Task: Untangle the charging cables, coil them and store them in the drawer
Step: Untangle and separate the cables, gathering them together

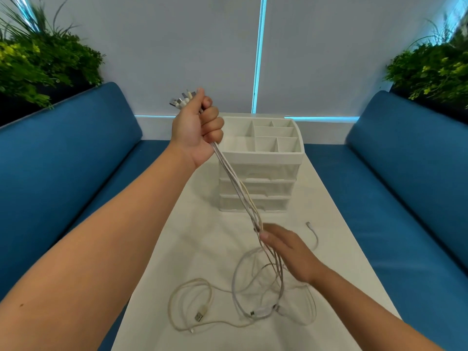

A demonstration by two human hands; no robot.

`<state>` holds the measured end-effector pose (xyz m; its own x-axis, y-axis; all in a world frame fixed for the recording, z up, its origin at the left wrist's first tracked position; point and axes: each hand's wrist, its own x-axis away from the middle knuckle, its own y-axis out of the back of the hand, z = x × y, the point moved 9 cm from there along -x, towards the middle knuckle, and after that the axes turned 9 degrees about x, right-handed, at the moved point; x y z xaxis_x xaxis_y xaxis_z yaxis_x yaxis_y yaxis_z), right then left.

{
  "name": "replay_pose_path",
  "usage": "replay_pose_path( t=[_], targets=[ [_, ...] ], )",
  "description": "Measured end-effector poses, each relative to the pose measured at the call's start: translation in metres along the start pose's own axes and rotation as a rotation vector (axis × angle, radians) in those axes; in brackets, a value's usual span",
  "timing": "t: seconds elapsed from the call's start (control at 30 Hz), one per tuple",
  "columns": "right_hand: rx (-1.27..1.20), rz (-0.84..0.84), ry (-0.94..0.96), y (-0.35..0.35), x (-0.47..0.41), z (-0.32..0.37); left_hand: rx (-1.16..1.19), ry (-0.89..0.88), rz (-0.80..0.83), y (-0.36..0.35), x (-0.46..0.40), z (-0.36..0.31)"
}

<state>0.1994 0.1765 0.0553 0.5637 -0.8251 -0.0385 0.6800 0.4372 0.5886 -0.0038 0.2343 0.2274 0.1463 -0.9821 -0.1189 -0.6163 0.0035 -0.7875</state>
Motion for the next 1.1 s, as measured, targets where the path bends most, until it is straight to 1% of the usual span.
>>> replay_pose_path(
  t=[0.13, 0.2, 0.4, 0.47, 0.57, 0.6, 0.67, 0.73, 0.8, 0.87, 0.9, 1.0, 1.1],
  targets=[
    [-0.213, 0.029, 0.068, 0.018, -0.027, 0.061, -0.021, 0.067, 0.065, -0.014, 0.0, 0.013],
    [-0.34, 0.013, 0.072, 0.023, -0.036, 0.079, -0.028, 0.071, 0.076, -0.018, -0.001, 0.013],
    [-0.482, -0.041, 0.02, 0.021, -0.042, 0.072, -0.086, 0.078, 0.086, -0.014, 0.002, 0.006],
    [-0.547, 0.022, 0.012, 0.016, -0.04, 0.073, -0.101, 0.08, 0.096, -0.015, 0.002, 0.006],
    [-0.596, 0.235, 0.009, 0.0, -0.034, 0.077, -0.107, 0.073, 0.112, -0.02, 0.0, 0.001],
    [-0.581, 0.288, 0.005, -0.004, -0.032, 0.077, -0.11, 0.069, 0.115, -0.022, -0.001, -0.001],
    [-0.497, 0.337, 0.0, -0.007, -0.027, 0.074, -0.12, 0.069, 0.122, -0.027, -0.002, -0.003],
    [-0.403, 0.305, -0.028, -0.006, -0.026, 0.069, -0.145, 0.071, 0.126, -0.03, -0.002, -0.002],
    [-0.351, 0.154, -0.05, 0.004, -0.03, 0.062, -0.183, 0.066, 0.124, -0.031, -0.002, -0.001],
    [-0.327, -0.014, -0.031, 0.017, -0.032, 0.057, -0.201, 0.053, 0.114, -0.031, -0.002, -0.002],
    [-0.333, -0.058, -0.017, 0.02, -0.032, 0.056, -0.197, 0.043, 0.106, -0.031, -0.002, -0.003],
    [-0.36, -0.073, -0.031, 0.015, -0.029, 0.051, -0.195, 0.023, 0.103, -0.034, -0.002, -0.009],
    [-0.423, 0.028, -0.054, 0.001, -0.025, 0.053, -0.222, 0.009, 0.116, -0.039, -0.002, -0.012]
  ],
)
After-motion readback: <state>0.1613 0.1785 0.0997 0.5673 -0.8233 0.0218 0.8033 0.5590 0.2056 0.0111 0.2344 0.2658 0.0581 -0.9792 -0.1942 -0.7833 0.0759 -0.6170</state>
